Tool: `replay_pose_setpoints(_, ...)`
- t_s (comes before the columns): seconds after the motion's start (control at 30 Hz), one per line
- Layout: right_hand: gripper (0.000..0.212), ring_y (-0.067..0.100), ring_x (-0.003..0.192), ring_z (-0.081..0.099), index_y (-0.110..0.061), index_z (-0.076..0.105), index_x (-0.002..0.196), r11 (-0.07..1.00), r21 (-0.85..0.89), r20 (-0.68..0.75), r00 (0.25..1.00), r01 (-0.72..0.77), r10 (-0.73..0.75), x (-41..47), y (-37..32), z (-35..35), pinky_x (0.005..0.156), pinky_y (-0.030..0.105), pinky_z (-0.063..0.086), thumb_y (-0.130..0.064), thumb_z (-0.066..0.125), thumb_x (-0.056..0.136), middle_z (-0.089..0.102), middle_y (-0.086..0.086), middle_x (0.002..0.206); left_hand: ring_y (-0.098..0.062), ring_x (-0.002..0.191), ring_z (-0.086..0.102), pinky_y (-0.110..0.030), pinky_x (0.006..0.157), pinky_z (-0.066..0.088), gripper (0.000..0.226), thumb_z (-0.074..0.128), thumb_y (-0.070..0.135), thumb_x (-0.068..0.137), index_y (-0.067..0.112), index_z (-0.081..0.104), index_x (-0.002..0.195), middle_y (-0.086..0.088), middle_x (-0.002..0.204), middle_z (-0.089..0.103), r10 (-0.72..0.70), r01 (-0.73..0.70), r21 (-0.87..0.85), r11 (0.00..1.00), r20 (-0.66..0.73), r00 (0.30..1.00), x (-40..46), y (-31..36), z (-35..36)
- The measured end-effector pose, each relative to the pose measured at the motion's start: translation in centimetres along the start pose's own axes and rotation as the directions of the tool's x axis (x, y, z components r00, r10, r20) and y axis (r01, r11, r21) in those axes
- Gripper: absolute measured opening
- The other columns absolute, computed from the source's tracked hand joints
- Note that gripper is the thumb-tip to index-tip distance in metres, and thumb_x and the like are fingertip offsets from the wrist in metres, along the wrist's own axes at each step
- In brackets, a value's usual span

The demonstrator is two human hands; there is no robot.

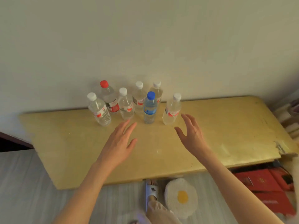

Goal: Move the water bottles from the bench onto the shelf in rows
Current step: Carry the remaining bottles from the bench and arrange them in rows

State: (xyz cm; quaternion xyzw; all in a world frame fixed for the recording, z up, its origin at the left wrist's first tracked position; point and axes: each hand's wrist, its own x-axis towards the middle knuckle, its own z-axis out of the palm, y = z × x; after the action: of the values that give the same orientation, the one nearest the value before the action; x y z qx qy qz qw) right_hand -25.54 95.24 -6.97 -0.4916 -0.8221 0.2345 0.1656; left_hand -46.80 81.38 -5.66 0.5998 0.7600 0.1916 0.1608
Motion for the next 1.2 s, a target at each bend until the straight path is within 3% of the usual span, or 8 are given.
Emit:
replay_pose_setpoints(0.23, 0.061, 0.028, 0.131, 0.034, -0.015, 0.027, 0.142, 0.998, -0.045, 0.066, 0.997, 0.050, -0.047, 11.5, 1.1, -0.5, 0.103, 0.036, 0.035, -0.024, 0.056, 0.089, 0.032, 0.009, 0.145, -0.020, 0.139, 0.019, -0.032, 0.110, 0.023, 0.057, 0.048, 0.023, 0.091, 0.021, 0.022, 0.142, -0.006, 0.151, 0.019, 0.038, -0.038, 0.001, 0.999, -0.011, 0.999, 12.8, 1.8, -0.1)
replay_pose_setpoints(0.33, 0.057, 0.028, 0.125, 0.040, -0.014, 0.034, 0.139, 0.998, -0.046, 0.128, 0.991, 0.053, -0.047, 12.8, 1.6, 0.1, 0.098, 0.037, 0.039, -0.023, 0.058, 0.088, 0.043, 0.009, 0.137, -0.020, 0.136, 0.022, -0.032, 0.108, 0.026, 0.058, 0.049, 0.023, 0.091, 0.023, 0.021, 0.142, -0.002, 0.150, 0.020, 0.014, -0.013, -0.024, 1.000, 0.048, 0.999, 15.6, 2.0, 0.9)
replay_pose_setpoints(0.47, 0.043, 0.033, 0.107, 0.048, -0.005, 0.048, 0.123, 0.997, -0.037, 0.095, 0.993, 0.074, -0.070, 13.0, 2.0, 0.6, 0.084, 0.040, 0.043, -0.014, 0.063, 0.083, 0.053, 0.015, 0.118, -0.022, 0.110, 0.047, -0.028, 0.091, 0.039, 0.045, 0.055, 0.010, 0.086, 0.018, 0.043, 0.129, -0.005, 0.128, 0.039, 0.041, -0.038, -0.067, 0.997, 0.045, 0.998, 17.1, 2.0, 1.7)
replay_pose_setpoints(0.57, 0.036, 0.033, 0.101, 0.049, -0.004, 0.050, 0.117, 0.996, -0.043, 0.078, 0.994, 0.084, -0.080, 12.5, 1.8, 0.8, 0.079, 0.041, 0.045, -0.011, 0.061, 0.083, 0.055, 0.015, 0.113, -0.018, 0.083, 0.048, -0.028, 0.078, 0.043, 0.037, 0.060, 0.009, 0.083, 0.016, 0.052, 0.117, -0.006, 0.112, 0.043, 0.029, -0.026, -0.070, 0.997, 0.042, 0.999, 17.5, 1.6, 1.6)
replay_pose_setpoints(0.7, 0.031, 0.032, 0.090, 0.054, -0.003, 0.054, 0.111, 0.996, -0.054, 0.031, 0.997, 0.077, -0.075, 9.6, 1.4, 1.2, 0.069, 0.036, 0.044, -0.009, 0.062, 0.082, 0.055, 0.015, 0.105, -0.019, 0.084, 0.051, -0.035, 0.073, 0.048, 0.026, 0.066, 0.014, 0.079, 0.011, 0.054, 0.102, -0.002, 0.107, 0.046, 0.080, -0.074, -0.076, 0.994, 0.073, 0.994, 15.9, 1.1, 1.9)
replay_pose_setpoints(0.87, 0.034, 0.034, 0.077, 0.058, 0.001, 0.057, 0.110, 0.989, 0.041, -0.039, 0.988, -0.146, 0.147, 5.2, 1.7, 1.0, 0.069, 0.035, 0.049, -0.009, 0.067, 0.079, 0.054, 0.017, 0.105, -0.020, 0.074, 0.057, -0.029, 0.062, 0.044, 0.023, 0.072, 0.011, 0.072, 0.011, 0.060, 0.092, -0.001, 0.094, 0.055, 0.239, -0.229, -0.080, 0.970, 0.153, 0.959, 14.1, 0.7, 2.2)
replay_pose_setpoints(1.0, 0.034, 0.024, 0.083, 0.053, -0.008, 0.056, 0.113, 0.928, 0.120, -0.195, 0.909, -0.352, 0.370, 0.2, 0.2, 0.1, 0.073, 0.030, 0.044, -0.020, 0.064, 0.082, 0.051, 0.006, 0.107, -0.016, 0.081, 0.054, -0.023, 0.073, 0.038, 0.027, 0.070, 0.013, 0.073, 0.011, 0.063, 0.100, 0.000, 0.099, 0.056, 0.322, -0.289, -0.176, 0.941, 0.205, 0.924, 13.3, 1.7, 1.8)
replay_pose_setpoints(1.2, 0.032, 0.016, 0.084, 0.049, -0.014, 0.059, 0.110, 0.800, 0.183, -0.348, 0.723, -0.572, 0.597, -12.8, -1.7, -1.5, 0.076, 0.023, 0.037, -0.023, 0.066, 0.080, 0.053, 0.002, 0.103, -0.010, 0.086, 0.052, -0.014, 0.076, 0.033, 0.028, 0.067, 0.013, 0.074, 0.013, 0.063, 0.102, 0.004, 0.101, 0.057, 0.569, -0.490, -0.289, 0.822, 0.377, 0.731, 7.2, 5.3, 3.2)
